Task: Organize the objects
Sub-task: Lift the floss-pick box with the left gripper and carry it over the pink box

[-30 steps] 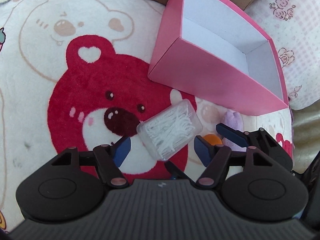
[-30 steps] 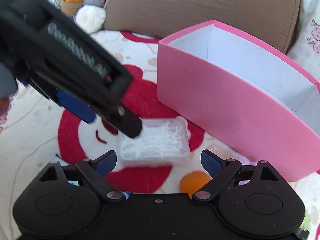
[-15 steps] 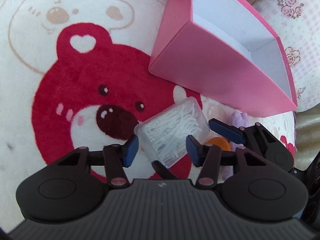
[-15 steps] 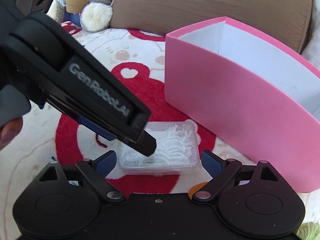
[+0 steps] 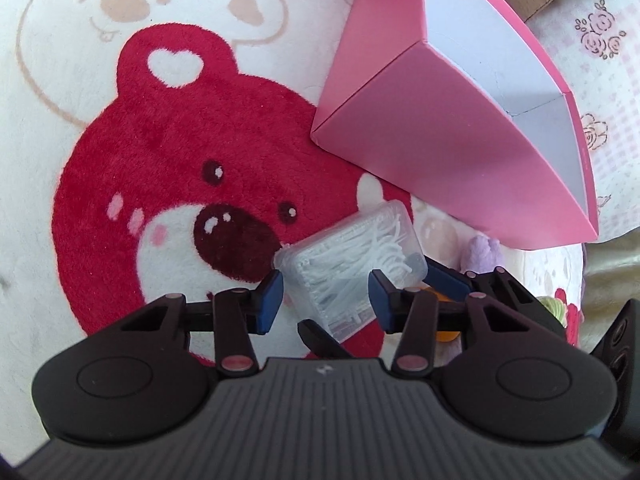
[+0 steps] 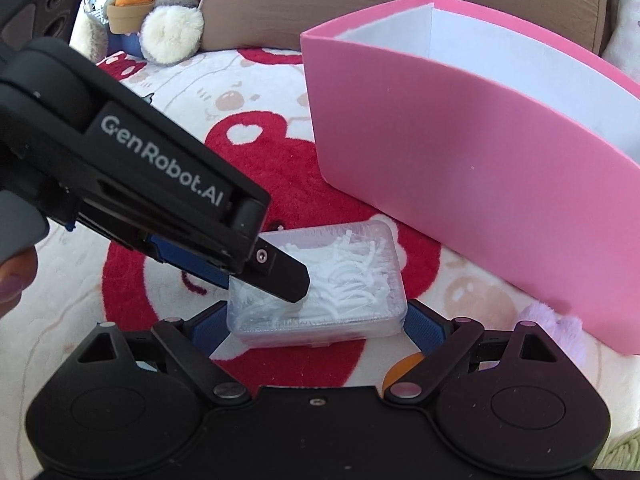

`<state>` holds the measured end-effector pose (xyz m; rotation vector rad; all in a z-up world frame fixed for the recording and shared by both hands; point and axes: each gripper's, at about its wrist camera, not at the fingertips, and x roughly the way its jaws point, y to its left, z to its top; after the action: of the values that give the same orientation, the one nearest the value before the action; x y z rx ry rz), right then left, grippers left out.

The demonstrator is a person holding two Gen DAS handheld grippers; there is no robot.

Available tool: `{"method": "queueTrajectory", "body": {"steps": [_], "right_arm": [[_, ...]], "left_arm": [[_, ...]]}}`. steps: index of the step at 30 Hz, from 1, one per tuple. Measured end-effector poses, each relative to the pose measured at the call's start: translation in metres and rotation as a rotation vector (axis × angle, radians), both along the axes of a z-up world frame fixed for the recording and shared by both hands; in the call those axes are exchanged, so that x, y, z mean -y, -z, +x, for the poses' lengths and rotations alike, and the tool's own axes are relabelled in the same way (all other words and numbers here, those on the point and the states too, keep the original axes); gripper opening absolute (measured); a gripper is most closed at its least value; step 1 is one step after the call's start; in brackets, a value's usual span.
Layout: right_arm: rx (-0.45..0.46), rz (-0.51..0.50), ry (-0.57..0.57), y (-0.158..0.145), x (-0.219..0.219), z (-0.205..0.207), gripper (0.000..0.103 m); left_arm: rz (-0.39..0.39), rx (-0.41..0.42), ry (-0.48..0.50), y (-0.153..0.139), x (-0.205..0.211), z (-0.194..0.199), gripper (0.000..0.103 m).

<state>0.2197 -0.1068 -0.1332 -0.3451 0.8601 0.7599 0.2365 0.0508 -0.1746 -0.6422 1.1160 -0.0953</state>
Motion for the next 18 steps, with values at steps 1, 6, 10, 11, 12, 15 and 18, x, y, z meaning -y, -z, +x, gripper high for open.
{"method": "queueTrajectory", "body": {"steps": [1, 6, 10, 11, 12, 15, 18], "right_arm": [[0.002, 0.001, 0.001, 0.000, 0.000, -0.001, 0.094], [0.002, 0.008, 0.016, -0.003, -0.001, -0.005, 0.093], [0.003, 0.004, 0.016, -0.006, -0.003, -0.009, 0.093], [0.002, 0.004, 0.013, -0.007, -0.004, -0.010, 0.093], [0.000, 0.002, 0.007, -0.008, -0.004, -0.012, 0.093], [-0.012, -0.008, -0.030, -0.011, -0.006, -0.017, 0.093], [-0.020, -0.014, -0.028, -0.012, -0.010, -0.018, 0.093]], "left_arm": [[0.002, 0.003, -0.001, 0.000, 0.001, 0.000, 0.046], [-0.019, 0.015, -0.021, 0.001, -0.002, -0.001, 0.046], [-0.028, 0.018, -0.035, 0.002, -0.002, -0.001, 0.046], [-0.026, 0.020, -0.035, 0.001, -0.002, -0.001, 0.046], [-0.025, 0.023, -0.036, 0.001, -0.002, 0.000, 0.046], [-0.006, 0.041, -0.036, -0.001, -0.004, 0.001, 0.045], [0.004, 0.034, -0.021, -0.001, -0.004, 0.003, 0.045]]}}
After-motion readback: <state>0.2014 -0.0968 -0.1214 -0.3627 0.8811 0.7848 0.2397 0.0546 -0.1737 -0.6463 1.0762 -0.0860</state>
